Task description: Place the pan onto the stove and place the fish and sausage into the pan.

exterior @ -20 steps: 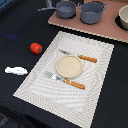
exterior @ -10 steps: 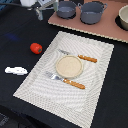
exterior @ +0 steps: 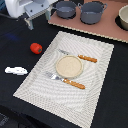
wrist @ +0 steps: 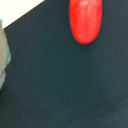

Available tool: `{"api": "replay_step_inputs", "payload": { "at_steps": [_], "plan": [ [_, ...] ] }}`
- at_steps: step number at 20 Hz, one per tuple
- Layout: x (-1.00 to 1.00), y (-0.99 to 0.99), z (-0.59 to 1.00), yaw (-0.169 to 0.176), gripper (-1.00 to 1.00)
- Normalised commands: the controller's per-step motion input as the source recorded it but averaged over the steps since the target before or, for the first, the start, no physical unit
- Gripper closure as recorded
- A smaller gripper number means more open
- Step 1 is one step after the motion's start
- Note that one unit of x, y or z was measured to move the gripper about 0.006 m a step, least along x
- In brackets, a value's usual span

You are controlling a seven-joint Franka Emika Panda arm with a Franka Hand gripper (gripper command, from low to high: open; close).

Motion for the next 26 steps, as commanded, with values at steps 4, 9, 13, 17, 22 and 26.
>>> {"api": "replay_step_inputs", "payload": {
  "at_steps": [4,9,13,17,22,26],
  "plan": [
    [0.0,-0.83,-0.05,0.028,-1.0],
    [0.04,-0.72,-0.15,0.092,-1.0],
    [0.08,-0.7,-0.15,0.117,-1.0],
    [0.11,-0.62,-0.15,0.115,-1.0],
    [0.12,-0.48,-0.21,0.078,-1.0],
    [0.08,-0.22,-0.26,0.043,-1.0]
  ]
}}
